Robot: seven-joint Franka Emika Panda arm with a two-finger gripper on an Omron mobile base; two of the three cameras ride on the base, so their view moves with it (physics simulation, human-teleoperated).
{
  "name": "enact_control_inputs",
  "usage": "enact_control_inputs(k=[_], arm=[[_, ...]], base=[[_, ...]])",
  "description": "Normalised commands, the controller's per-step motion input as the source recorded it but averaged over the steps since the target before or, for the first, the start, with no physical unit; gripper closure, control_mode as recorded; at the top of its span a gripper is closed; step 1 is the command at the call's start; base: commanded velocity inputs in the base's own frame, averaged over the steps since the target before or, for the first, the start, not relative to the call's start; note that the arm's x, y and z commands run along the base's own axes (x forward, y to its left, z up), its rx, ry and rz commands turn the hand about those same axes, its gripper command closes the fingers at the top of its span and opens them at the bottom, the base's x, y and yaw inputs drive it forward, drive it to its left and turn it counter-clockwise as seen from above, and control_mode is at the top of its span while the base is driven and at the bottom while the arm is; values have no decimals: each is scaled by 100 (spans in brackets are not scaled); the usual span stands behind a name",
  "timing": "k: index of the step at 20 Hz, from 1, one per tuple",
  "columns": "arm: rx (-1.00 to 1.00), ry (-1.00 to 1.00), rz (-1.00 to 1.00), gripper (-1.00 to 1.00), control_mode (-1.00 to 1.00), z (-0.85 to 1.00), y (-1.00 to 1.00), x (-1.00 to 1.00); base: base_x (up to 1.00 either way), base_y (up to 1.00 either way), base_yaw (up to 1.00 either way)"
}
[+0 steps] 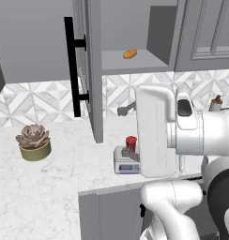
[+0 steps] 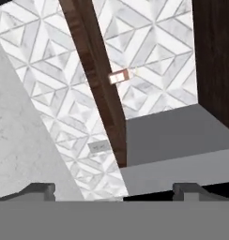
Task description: Pick the yogurt and place it on the digital scale for weighing, and close the cabinet.
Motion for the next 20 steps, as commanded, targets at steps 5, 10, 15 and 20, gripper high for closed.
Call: enact_control_inputs(k=[5,10,15,20], arm=[[-2,-39,-42,-100,-100,-12,60,8],[-1,-15,-27,-100,-100,-24,30,16],[0,-8,-9,-100,-100,-31,25,42],[0,-10,-15,-100,-100,-17,59,41]], base=[[0,0,0],[0,0,0],[0,0,0],[0,0,0]])
